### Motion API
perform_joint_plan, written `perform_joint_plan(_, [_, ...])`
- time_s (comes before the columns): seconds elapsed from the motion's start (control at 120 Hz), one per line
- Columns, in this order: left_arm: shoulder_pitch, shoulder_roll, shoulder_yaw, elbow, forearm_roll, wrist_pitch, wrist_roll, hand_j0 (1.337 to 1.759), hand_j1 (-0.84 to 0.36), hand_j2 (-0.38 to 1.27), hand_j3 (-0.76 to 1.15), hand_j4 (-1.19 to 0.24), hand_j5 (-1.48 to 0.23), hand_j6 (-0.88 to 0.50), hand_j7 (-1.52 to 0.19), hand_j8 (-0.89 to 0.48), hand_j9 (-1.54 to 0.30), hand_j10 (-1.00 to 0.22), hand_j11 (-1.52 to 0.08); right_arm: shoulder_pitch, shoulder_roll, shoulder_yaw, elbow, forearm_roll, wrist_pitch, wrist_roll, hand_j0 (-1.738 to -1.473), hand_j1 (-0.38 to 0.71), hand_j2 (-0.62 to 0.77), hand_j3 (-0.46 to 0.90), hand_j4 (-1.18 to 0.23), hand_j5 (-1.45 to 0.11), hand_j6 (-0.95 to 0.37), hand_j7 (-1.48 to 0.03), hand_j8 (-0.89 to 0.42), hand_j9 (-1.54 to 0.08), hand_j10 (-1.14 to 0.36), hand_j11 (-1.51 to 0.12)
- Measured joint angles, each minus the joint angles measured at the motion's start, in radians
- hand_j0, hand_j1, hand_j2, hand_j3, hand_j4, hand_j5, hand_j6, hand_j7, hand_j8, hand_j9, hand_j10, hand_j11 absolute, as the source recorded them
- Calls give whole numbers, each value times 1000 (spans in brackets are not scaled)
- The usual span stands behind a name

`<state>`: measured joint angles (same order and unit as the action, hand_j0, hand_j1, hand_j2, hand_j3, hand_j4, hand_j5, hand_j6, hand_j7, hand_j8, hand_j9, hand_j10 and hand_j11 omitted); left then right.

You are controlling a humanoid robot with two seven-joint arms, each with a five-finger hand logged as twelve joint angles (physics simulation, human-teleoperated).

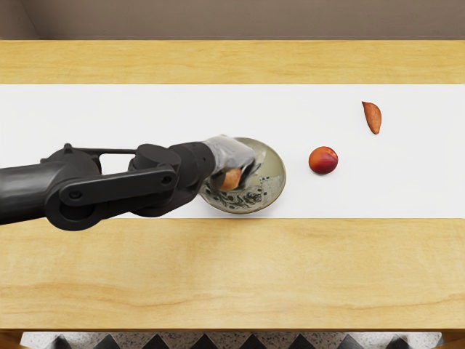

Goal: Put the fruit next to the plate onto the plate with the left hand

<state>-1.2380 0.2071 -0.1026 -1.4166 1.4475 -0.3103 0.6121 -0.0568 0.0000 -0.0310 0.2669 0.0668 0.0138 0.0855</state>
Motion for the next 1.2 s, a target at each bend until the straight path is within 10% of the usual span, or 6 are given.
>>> perform_joint_plan(0.225, [-10, -8, 3, 17, -7, 44, -1, 1652, -67, 120, 0, -421, -651, -271, -644, -283, -638, -478, -632, 0, 0, 0, 0, 0, 0, 0, -1658, -305, -7, 0, -36, -47, -36, -47, -36, -47, -36, -47])
perform_joint_plan(0.517, [-72, 59, -24, 15, -184, 40, -1, 1657, 18, 69, 0, -296, -408, -260, -406, -263, -405, -309, -403, 0, 0, 0, 0, 0, 0, 0, -1658, -305, -7, 0, -36, -47, -36, -47, -36, -47, -36, -47])
perform_joint_plan(0.925, [44, 605, -222, -37, -1198, -270, -1, 1658, 41, 54, 0, -261, -341, -257, -341, -257, -340, -263, -340, 0, 0, 0, 0, 0, 0, 0, -1658, -305, -7, 0, -36, -47, -36, -47, -36, -47, -36, -47])
perform_joint_plan(1.2, [192, 718, -349, 8, -1465, -299, -1, 1658, 44, 52, 0, -256, -333, -255, -333, -255, -333, -257, -333, 0, 0, 0, 0, 0, 0, 0, -1658, -305, -7, 0, -36, -47, -36, -47, -36, -47, -36, -47])
